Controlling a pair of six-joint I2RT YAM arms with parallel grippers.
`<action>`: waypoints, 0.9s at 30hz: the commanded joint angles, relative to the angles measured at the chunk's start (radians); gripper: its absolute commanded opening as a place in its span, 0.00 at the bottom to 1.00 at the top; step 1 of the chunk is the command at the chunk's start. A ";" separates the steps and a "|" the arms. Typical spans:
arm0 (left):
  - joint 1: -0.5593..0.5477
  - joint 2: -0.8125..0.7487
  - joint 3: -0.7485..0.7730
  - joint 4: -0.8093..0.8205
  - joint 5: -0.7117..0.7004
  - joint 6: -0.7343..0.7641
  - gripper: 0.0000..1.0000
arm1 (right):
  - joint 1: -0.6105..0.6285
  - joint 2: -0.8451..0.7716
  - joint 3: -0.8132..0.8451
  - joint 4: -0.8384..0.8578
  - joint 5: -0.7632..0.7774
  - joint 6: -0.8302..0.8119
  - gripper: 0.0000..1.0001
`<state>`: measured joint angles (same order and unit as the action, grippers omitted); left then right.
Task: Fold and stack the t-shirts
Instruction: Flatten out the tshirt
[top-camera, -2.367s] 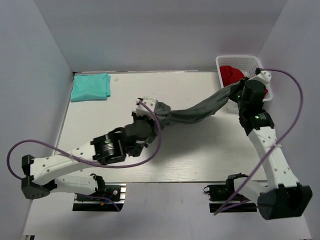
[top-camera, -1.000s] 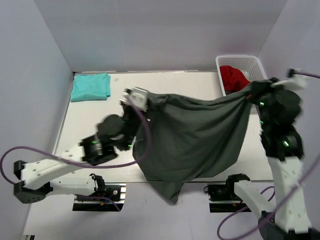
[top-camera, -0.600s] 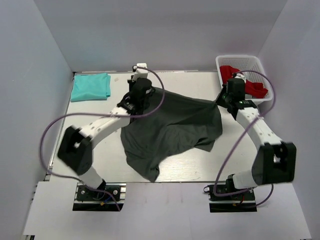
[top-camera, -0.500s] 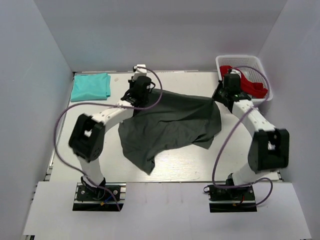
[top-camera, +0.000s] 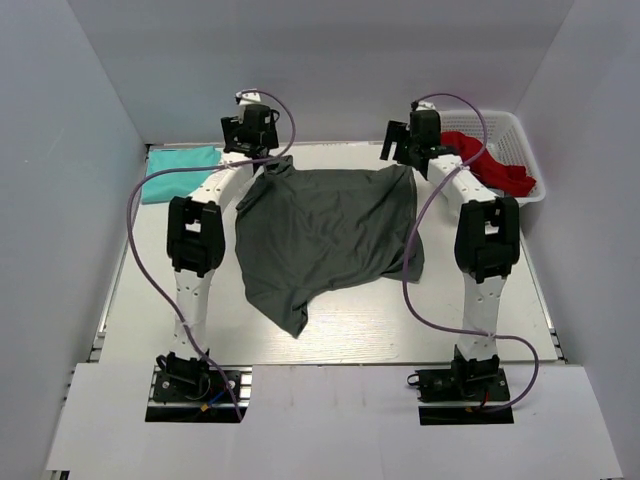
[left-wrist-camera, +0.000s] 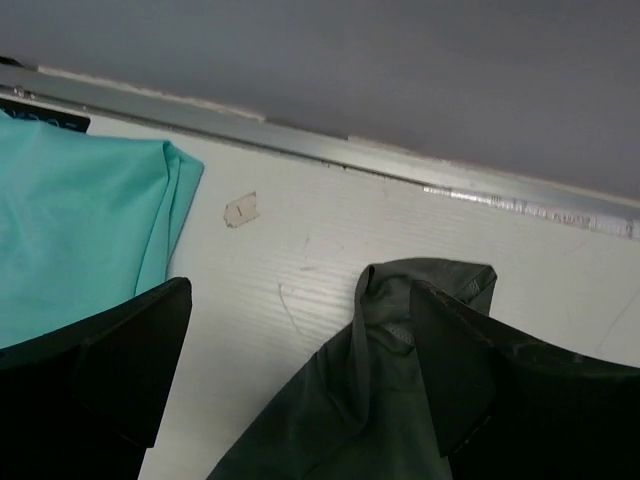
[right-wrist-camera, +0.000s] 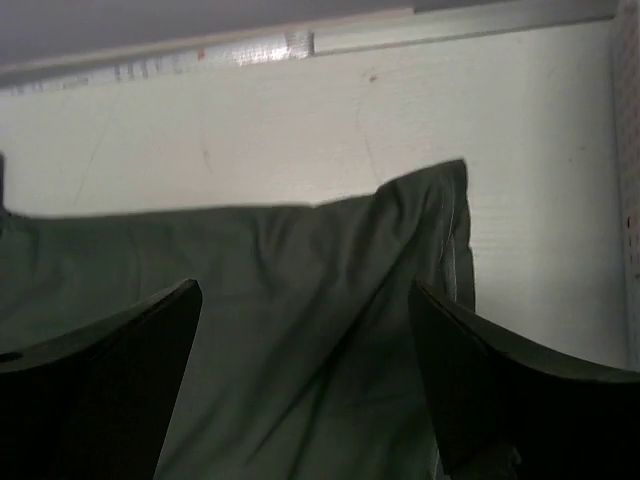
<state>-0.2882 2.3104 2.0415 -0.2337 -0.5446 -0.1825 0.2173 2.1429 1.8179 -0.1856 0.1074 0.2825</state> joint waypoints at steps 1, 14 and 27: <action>0.000 -0.109 -0.016 -0.148 0.133 -0.044 1.00 | 0.022 -0.151 -0.050 0.021 -0.023 -0.048 0.90; -0.130 -0.824 -0.933 -0.082 0.767 -0.132 1.00 | 0.025 -0.806 -0.923 -0.023 0.054 0.228 0.90; -0.422 -1.097 -1.316 -0.320 0.762 -0.342 1.00 | 0.001 -0.934 -1.123 -0.133 0.097 0.339 0.90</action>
<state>-0.6704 1.2613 0.7494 -0.4545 0.2684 -0.4549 0.2279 1.2205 0.7208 -0.3168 0.1959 0.5991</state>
